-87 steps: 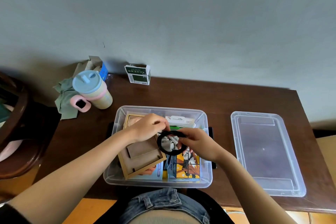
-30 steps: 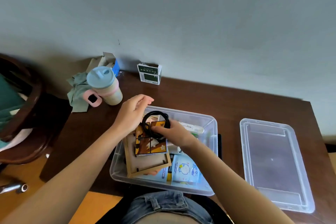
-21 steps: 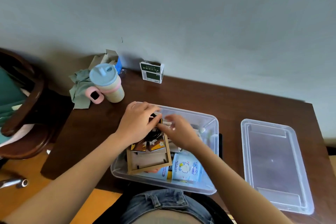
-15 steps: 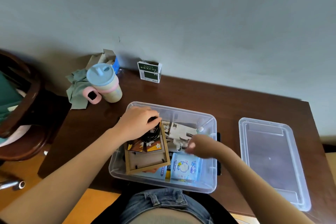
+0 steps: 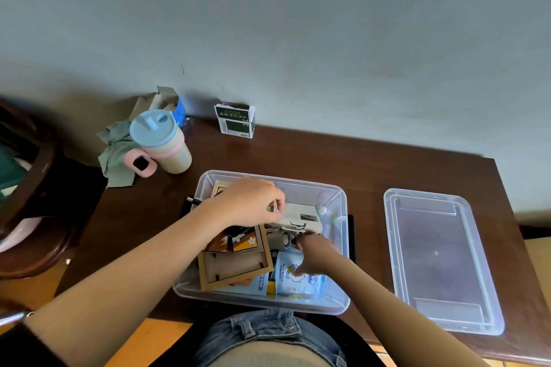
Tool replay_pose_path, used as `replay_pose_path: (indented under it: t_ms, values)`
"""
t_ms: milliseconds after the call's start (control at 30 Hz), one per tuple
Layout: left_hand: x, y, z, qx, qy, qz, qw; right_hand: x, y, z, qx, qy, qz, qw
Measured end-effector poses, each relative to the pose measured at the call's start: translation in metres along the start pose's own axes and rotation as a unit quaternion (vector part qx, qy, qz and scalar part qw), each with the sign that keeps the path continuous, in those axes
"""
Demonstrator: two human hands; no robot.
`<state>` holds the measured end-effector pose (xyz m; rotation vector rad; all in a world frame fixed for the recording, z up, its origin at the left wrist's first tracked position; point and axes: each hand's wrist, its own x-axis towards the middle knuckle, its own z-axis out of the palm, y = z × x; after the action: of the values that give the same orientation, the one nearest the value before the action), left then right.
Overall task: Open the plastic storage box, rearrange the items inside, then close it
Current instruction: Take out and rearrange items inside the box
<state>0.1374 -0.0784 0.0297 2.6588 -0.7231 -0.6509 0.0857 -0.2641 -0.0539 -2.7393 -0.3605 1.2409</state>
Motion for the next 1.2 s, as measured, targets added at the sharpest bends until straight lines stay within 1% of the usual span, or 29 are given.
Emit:
replay_pose_path:
  t_ms: [100, 167, 267, 333, 400, 467, 567, 667, 733, 767, 833, 867, 933, 1000, 1067, 1100, 1200]
  values:
    - [0.023, 0.016, 0.005, 0.057, -0.076, 0.026, 0.995, 0.002, 0.000, -0.003, 0.001, -0.010, -0.002, 1.000]
    - [0.038, 0.028, 0.013, 0.112, -0.124, 0.030, 0.986, 0.002, 0.001, -0.004, 0.008, -0.018, -0.004, 1.000]
    - [0.054, 0.040, 0.028, 0.204, -0.153, 0.013, 0.967, 0.001, 0.002, -0.002, 0.025, -0.037, -0.010, 0.999]
    - [0.058, 0.043, 0.034, 0.247, -0.145, 0.003, 0.958, 0.000, 0.002, -0.001, 0.017, -0.047, -0.015, 0.999]
    - [0.060, 0.043, 0.036, 0.261, -0.127, -0.015, 0.957, -0.001, 0.001, -0.001, -0.001, -0.068, -0.025, 0.997]
    - [0.061, 0.042, 0.033, 0.265, -0.092, -0.034, 0.959, -0.002, -0.002, -0.003, -0.026, -0.087, -0.040, 0.995]
    - [0.062, 0.040, 0.027, 0.293, -0.031, -0.065, 0.953, -0.006, -0.002, -0.002, -0.036, -0.079, -0.052, 0.995]
    - [0.061, 0.039, 0.028, 0.324, -0.015, -0.094, 0.941, -0.015, -0.003, -0.004, -0.019, -0.057, -0.066, 0.996]
    - [0.061, 0.038, 0.027, 0.331, -0.016, -0.099, 0.938, -0.024, -0.001, -0.012, 0.014, -0.017, -0.068, 0.997]
    - [0.061, 0.037, 0.025, 0.330, -0.015, -0.099, 0.939, -0.029, 0.000, -0.018, 0.049, 0.005, -0.067, 0.997]
    - [0.061, 0.032, 0.020, 0.319, -0.016, -0.096, 0.943, -0.040, 0.006, -0.032, 0.147, 0.036, -0.065, 0.986]
    - [0.062, 0.029, 0.018, 0.311, -0.018, -0.091, 0.946, -0.046, 0.009, -0.041, 0.202, 0.038, -0.068, 0.976]
    - [0.063, 0.023, 0.016, 0.291, -0.021, -0.074, 0.953, -0.056, 0.016, -0.056, 0.303, 0.005, -0.085, 0.949]
    - [0.063, 0.019, 0.017, 0.267, -0.019, -0.055, 0.962, -0.065, 0.017, -0.068, 0.363, -0.047, -0.117, 0.923]
    - [0.060, 0.016, 0.018, 0.234, -0.010, -0.034, 0.972, -0.072, 0.010, -0.072, 0.365, -0.070, -0.160, 0.915]
    - [0.059, 0.015, 0.018, 0.219, -0.005, -0.025, 0.975, -0.074, 0.003, -0.072, 0.348, -0.064, -0.183, 0.917]
    - [0.056, 0.012, 0.018, 0.170, -0.012, -0.003, 0.985, -0.075, -0.027, -0.063, 0.268, 0.000, -0.257, 0.929]
